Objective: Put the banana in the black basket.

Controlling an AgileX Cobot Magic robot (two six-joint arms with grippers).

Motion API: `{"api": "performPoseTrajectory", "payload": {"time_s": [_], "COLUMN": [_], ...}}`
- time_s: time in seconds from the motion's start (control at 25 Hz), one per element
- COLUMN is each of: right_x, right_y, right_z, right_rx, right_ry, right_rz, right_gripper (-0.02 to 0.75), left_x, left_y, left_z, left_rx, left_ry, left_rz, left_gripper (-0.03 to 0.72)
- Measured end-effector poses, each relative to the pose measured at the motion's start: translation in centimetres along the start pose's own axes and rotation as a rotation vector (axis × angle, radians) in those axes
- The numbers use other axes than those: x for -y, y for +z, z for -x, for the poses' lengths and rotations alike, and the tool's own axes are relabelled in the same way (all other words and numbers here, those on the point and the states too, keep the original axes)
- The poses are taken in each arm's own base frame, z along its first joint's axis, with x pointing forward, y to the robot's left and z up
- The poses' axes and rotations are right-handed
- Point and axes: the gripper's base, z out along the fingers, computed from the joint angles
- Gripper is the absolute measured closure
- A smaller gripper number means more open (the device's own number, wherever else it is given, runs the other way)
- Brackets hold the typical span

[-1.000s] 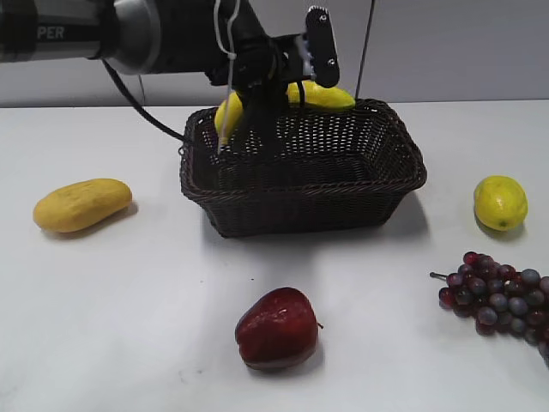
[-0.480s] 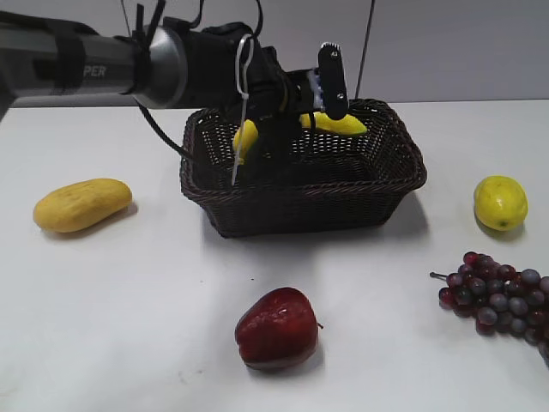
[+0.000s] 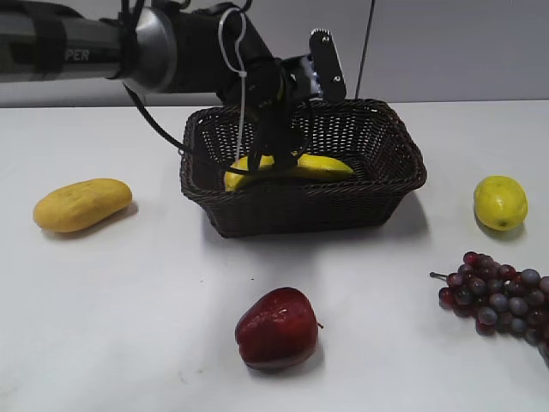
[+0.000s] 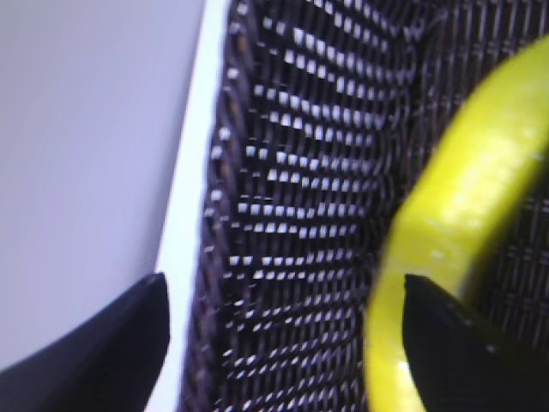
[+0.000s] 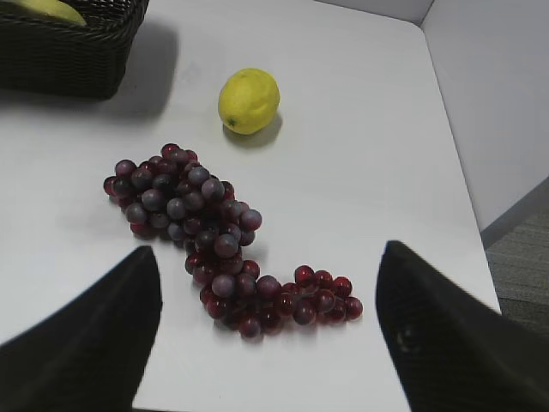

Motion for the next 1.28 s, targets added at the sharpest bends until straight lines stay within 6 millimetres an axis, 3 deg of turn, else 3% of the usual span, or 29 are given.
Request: {"api": "performPoseTrajectory", "payload": {"time_s": [0.32, 0.52, 0.76, 1.04, 1.28], "right_x": [0.0, 0.0, 0.0, 0.0, 0.0], "right_y": [0.0, 0.0, 0.0, 0.0, 0.0], "right_z": [0.0, 0.0, 0.0, 0.0, 0.0], "right_rx": [0.000, 0.000, 0.000, 0.000, 0.000], "right_ry": [0.000, 0.000, 0.000, 0.000, 0.000], "right_rz": [0.000, 0.000, 0.000, 0.000, 0.000], "right_gripper": [0.145, 0.145, 0.145, 0.145, 0.145], "left_x": [-3.1, -4.9, -7.9, -12.3, -12.6], "left_y": [-7.0, -11.3, -14.0, -16.6, -20.5], "left_z": [0.5, -1.1, -6.9, -14.6, -19.5], "left_rx": [-0.030, -0.147, -0.371, -0.321, -0.340], "left_ry": [-0.091, -0.235, -0.516, -0.960, -1.103], "left_rz": [0.018, 0.013, -0.084, -0.216, -0.170], "left_gripper": [0.038, 0.063, 0.084, 0.101, 0.101]}}
